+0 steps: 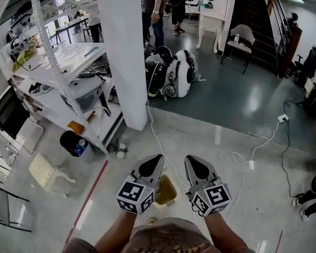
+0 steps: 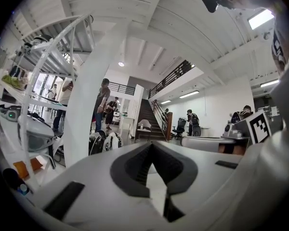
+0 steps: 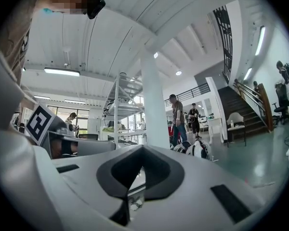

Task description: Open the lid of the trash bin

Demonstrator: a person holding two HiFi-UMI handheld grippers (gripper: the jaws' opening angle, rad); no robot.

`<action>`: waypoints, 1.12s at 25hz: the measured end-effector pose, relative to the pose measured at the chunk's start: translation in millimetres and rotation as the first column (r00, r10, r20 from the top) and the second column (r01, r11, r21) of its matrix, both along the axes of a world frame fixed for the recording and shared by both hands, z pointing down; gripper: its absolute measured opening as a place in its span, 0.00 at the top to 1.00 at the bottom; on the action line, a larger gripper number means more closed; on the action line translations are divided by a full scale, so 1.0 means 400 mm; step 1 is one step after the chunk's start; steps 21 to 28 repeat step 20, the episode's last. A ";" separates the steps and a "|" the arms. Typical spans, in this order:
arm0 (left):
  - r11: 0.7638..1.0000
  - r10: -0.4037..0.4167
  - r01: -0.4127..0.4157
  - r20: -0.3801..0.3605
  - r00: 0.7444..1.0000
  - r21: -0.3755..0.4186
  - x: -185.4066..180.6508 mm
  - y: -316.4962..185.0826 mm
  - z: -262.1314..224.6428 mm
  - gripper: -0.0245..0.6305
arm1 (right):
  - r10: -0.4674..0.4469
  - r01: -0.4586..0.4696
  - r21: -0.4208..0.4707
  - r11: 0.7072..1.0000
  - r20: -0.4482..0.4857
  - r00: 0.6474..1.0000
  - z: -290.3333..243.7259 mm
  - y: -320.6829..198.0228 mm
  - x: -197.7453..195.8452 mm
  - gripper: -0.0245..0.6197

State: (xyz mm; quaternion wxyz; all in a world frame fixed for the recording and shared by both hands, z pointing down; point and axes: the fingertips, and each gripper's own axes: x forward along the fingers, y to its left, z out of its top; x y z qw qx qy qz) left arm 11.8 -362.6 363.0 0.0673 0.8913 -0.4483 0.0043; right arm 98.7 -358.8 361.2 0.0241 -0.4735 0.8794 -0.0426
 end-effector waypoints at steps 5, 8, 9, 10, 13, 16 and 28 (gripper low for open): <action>1.000 0.006 -0.006 0.007 1.000 -0.008 0.007 0.000 0.011 0.96 | 0.000 0.000 -0.010 1.000 -0.011 1.000 0.007 -0.004 0.003 0.92; 1.000 0.006 -0.006 0.008 1.000 -0.014 0.010 0.000 0.016 0.96 | -0.001 0.001 -0.014 1.000 -0.008 1.000 0.010 -0.005 0.008 0.92; 1.000 0.005 -0.005 0.008 1.000 -0.014 0.010 0.000 0.017 0.96 | 0.000 0.000 -0.015 1.000 -0.007 1.000 0.012 -0.006 0.009 0.92; 1.000 0.005 -0.005 0.008 1.000 -0.015 0.010 -0.002 0.018 0.96 | 0.000 0.000 -0.016 1.000 -0.007 1.000 0.013 -0.007 0.010 0.92; 1.000 0.007 -0.007 0.007 1.000 -0.018 0.010 -0.004 0.021 0.96 | 0.001 -0.002 -0.021 1.000 -0.006 1.000 0.016 -0.010 0.009 0.92; 1.000 0.009 -0.009 0.003 1.000 -0.025 0.012 -0.006 0.027 0.96 | 0.005 -0.006 -0.024 1.000 -0.008 1.000 0.021 -0.012 0.013 0.92; 1.000 0.009 -0.009 0.002 1.000 -0.027 0.008 -0.018 0.034 0.96 | 0.005 -0.005 -0.023 1.000 -0.016 1.000 0.031 -0.023 0.009 0.92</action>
